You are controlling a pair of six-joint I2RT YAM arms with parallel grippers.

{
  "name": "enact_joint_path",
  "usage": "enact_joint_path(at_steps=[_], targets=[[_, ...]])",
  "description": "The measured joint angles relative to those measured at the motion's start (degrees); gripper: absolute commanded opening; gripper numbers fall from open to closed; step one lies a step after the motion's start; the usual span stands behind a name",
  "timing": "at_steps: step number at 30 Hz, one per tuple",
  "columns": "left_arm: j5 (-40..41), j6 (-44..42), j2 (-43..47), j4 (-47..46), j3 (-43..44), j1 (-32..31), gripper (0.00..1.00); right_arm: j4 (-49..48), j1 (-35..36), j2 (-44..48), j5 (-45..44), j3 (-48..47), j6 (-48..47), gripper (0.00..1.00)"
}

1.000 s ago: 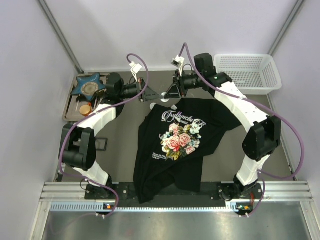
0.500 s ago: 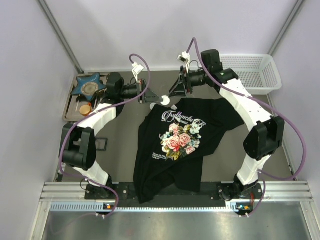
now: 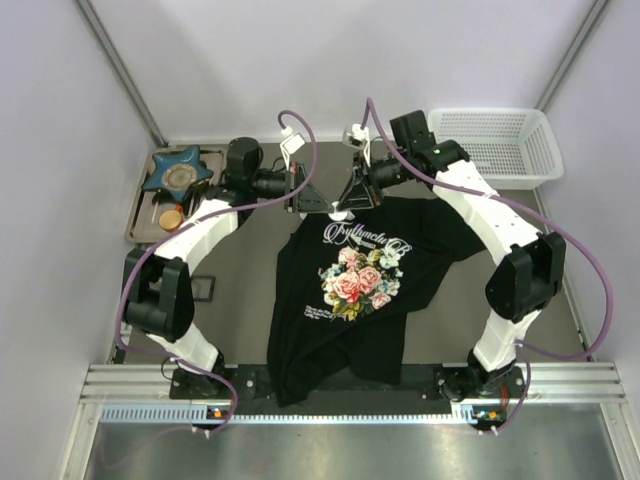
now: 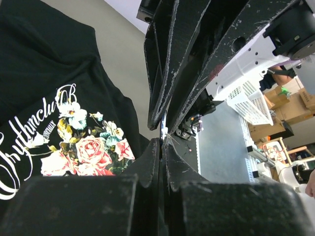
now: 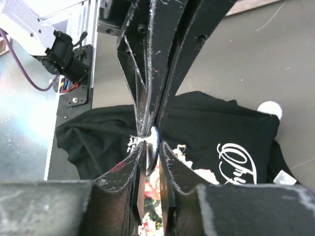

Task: Pin the brooch onto the clothing
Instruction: Open the brooch.

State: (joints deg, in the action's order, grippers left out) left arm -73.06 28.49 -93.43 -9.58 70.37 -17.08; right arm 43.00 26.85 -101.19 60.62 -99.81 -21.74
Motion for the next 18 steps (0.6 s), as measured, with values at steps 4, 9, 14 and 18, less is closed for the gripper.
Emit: enact_joint_path(at_steps=[4, 9, 14, 18], targets=[[-1.0, -4.0, -0.1, 4.6, 1.2, -0.3, 0.00, 2.2, 0.0, 0.0, -0.3, 0.0, -3.2, 0.00], [-1.0, -7.9, -0.6, 8.9, 2.8, -0.7, 0.21, 3.4, 0.0, 0.0, -0.5, -0.1, -4.9, 0.00], [1.9, -3.3, -0.8, 4.8, 3.1, 0.5, 0.47, 2.4, -0.7, -2.4, -0.5, -4.1, 1.9, 0.00], [7.7, 7.3, -0.6, -9.0, 0.4, 4.7, 0.62, -15.0, -4.0, -3.0, -1.4, -1.2, 20.5, 0.00]])
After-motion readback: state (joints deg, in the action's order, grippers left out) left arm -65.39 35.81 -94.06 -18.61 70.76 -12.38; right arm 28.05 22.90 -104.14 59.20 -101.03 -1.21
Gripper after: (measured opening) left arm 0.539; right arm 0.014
